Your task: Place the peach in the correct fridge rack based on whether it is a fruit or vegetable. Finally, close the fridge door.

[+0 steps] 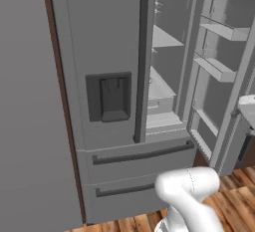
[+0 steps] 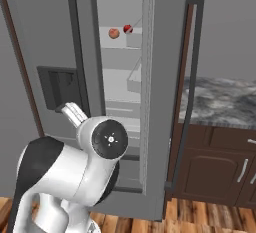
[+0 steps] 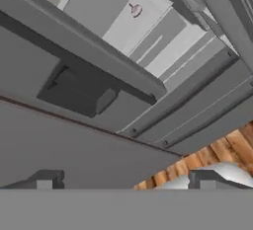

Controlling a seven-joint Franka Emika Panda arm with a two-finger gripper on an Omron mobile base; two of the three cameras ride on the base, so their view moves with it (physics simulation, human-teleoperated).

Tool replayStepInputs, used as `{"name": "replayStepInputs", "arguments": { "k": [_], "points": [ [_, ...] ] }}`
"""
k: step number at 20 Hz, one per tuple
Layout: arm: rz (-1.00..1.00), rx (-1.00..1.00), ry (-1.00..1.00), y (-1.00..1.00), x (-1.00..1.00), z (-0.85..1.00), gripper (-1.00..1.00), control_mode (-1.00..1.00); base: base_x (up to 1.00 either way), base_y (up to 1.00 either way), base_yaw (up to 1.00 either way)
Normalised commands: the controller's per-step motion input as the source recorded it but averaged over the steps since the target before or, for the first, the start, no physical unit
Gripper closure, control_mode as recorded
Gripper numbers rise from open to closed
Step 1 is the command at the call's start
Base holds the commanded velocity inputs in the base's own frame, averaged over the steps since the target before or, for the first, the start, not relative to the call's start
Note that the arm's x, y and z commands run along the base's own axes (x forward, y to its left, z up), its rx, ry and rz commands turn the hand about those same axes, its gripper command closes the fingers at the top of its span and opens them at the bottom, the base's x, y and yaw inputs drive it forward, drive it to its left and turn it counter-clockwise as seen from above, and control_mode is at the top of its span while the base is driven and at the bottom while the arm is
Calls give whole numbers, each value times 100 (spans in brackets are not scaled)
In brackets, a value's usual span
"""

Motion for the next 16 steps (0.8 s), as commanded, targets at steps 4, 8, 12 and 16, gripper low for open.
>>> {"name": "replayStepInputs", "arguments": {
  "k": [4, 8, 12, 16],
  "points": [
    [-5, 41, -11, -100, 0, -5, -100, -100, 0, 0, 0],
    [-6, 13, -8, -88, 0, -39, -100, -100, 0, 0, 0],
    [-5, 10, -1, -88, 24, -38, -100, -100, 0, 0, 0],
    [-2, 11, 0, -98, 23, -19, -100, -100, 0, 0, 0]
  ]
}}
